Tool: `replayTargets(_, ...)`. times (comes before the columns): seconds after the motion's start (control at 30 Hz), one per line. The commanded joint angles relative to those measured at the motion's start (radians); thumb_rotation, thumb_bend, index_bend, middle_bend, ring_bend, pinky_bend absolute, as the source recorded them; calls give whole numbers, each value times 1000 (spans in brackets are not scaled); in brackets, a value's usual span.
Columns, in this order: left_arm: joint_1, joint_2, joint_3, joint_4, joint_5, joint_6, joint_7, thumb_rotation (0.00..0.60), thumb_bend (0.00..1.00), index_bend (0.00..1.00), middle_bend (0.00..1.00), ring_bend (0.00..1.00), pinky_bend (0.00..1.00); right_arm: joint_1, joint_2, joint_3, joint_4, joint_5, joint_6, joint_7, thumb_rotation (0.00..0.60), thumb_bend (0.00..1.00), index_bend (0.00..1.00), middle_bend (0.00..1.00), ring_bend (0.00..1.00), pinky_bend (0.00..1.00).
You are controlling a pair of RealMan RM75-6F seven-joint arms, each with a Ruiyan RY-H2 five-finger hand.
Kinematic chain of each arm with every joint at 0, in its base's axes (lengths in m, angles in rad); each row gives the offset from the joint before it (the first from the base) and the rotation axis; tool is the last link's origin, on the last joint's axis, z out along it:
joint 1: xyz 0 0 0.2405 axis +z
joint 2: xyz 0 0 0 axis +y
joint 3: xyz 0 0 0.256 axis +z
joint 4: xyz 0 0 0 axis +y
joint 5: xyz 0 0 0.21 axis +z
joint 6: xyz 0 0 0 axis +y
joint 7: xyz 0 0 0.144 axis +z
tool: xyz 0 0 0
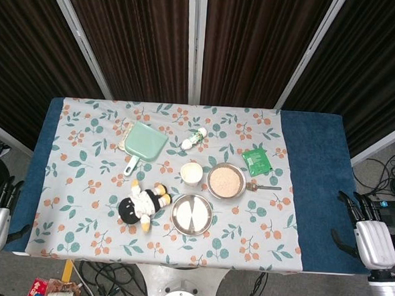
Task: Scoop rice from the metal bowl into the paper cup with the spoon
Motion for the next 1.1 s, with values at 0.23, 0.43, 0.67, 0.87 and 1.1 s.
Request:
replayTargets(0.23, -5, -3, 0, 2, -3, -10, -1, 600, 109, 146, 126, 60, 68, 7, 0, -1, -5, 1, -11, -6, 600, 253, 0, 188, 0, 38)
replayTargets(0.43, -7, -4, 0, 2, -1, -12, -5, 600, 108, 146, 126, 60, 68, 76, 6, 29, -33, 21, -104, -56, 600, 241, 13, 196, 0, 46)
replayTargets(0.67, 6, -6, 6, 3, -5, -1, -12, 600, 109, 146, 126, 60, 68, 255, -54, 99, -16, 134, -371, -158, 600, 148, 163, 283, 8, 89)
replayTargets(0.87, 12, -11, 11, 8, -11, -3, -18, 600, 109, 146, 126, 60, 68, 399, -210, 144, 126, 269, -564, -262, 600, 185, 305, 344, 51, 121)
replayTargets(1.1, 10, -16, 11, 19, -19, -16, -25, 600, 108, 146, 126, 60, 69, 472, -363, 143, 286, 344, -615, -388, 600, 225, 370, 373, 69, 121)
